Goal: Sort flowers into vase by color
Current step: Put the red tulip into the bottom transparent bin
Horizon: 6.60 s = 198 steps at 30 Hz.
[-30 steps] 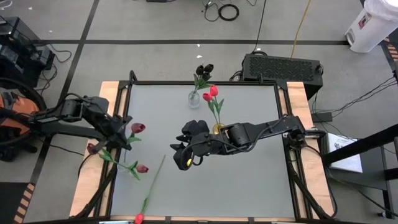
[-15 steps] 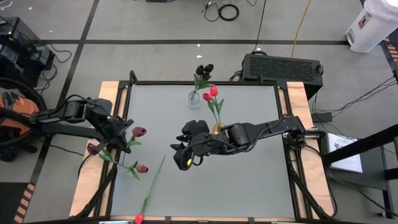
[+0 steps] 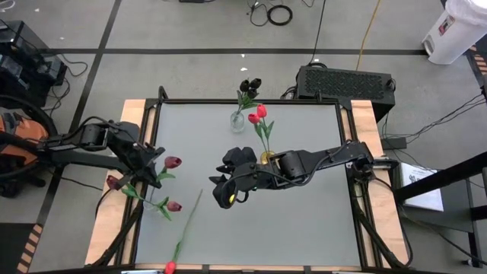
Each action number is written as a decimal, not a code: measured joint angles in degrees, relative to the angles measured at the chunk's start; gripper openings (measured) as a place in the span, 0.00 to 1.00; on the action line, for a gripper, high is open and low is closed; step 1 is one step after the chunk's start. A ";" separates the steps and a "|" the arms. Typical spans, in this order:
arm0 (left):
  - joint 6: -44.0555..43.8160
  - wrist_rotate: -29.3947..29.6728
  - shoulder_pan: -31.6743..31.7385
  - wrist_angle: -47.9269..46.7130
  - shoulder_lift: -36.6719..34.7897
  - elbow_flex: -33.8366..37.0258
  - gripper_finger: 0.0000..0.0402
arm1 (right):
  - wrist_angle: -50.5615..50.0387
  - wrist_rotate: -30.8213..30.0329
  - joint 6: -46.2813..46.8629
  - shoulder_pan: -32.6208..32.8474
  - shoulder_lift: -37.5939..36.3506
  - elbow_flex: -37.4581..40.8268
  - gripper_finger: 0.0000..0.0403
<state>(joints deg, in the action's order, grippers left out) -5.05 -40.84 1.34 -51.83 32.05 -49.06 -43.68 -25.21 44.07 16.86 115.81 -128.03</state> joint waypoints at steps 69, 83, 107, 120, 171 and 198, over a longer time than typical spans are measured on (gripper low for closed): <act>1.20 -2.61 0.02 2.14 -0.95 3.52 0.01 | -1.45 0.09 1.29 0.11 0.00 0.00 0.44; -0.64 -2.67 0.00 1.76 -0.96 3.52 0.04 | -1.44 0.17 1.31 0.11 0.00 0.00 0.44; -0.47 -0.87 0.02 1.79 -0.96 3.52 0.25 | -1.38 2.43 1.49 0.11 0.00 0.00 0.44; -0.22 -0.70 0.00 1.80 -0.96 3.50 0.26 | -0.90 3.08 1.78 0.11 0.00 0.00 0.44; -0.66 -0.73 0.00 3.84 -0.94 3.45 0.26 | 10.10 0.09 7.45 -7.72 3.22 -0.04 0.44; -0.66 -0.94 0.00 4.45 -0.94 3.43 0.26 | 14.53 3.25 8.82 -8.96 5.05 0.02 0.44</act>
<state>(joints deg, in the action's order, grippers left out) -5.72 -41.78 1.34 -47.37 31.11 -45.63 -29.15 -21.97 52.89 7.90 120.86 -128.01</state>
